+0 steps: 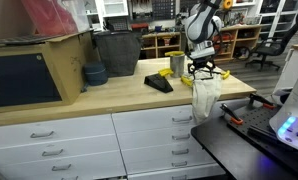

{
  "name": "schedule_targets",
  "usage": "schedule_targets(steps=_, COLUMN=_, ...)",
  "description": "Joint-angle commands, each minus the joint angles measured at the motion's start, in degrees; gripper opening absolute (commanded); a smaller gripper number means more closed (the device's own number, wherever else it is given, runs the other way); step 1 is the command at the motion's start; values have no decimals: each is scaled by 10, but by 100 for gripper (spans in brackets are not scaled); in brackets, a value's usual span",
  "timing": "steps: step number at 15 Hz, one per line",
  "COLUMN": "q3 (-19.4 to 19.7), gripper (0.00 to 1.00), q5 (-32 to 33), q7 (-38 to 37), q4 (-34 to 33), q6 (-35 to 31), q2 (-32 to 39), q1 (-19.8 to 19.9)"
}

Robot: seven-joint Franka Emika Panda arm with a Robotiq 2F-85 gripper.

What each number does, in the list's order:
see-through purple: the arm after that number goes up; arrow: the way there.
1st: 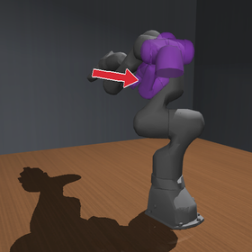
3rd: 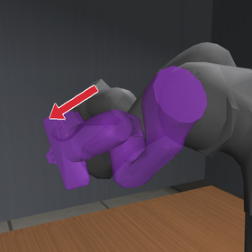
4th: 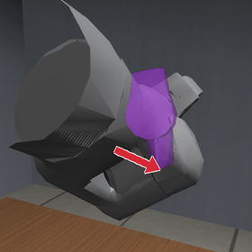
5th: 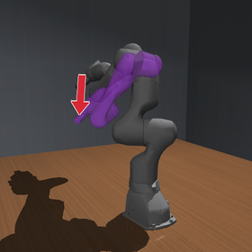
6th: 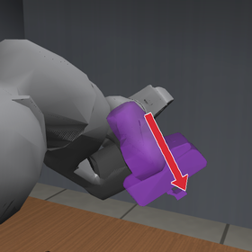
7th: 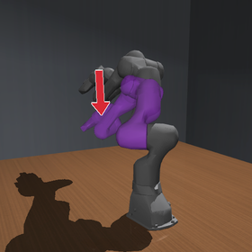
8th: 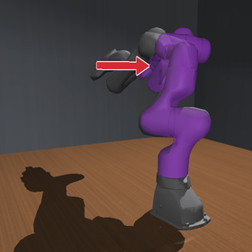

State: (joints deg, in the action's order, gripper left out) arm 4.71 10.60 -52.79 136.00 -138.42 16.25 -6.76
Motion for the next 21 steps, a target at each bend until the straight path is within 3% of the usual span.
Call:
schedule_targets(steps=1, q3=4, gripper=100, q5=-66, q7=-30, q4=14, q6=-3, q2=-4, q1=22)
schedule_targets(steps=7, q3=1, gripper=100, q5=-161, q7=-144, q4=-11, q6=3, q2=6, q1=21)
schedule_targets(steps=14, q3=14, gripper=100, q5=-169, q7=-276, q4=-51, q6=8, q2=32, q1=25)
schedule_targets(steps=21, q3=-25, gripper=100, q5=-228, q7=-369, q4=-101, q6=29, q2=61, q1=4)
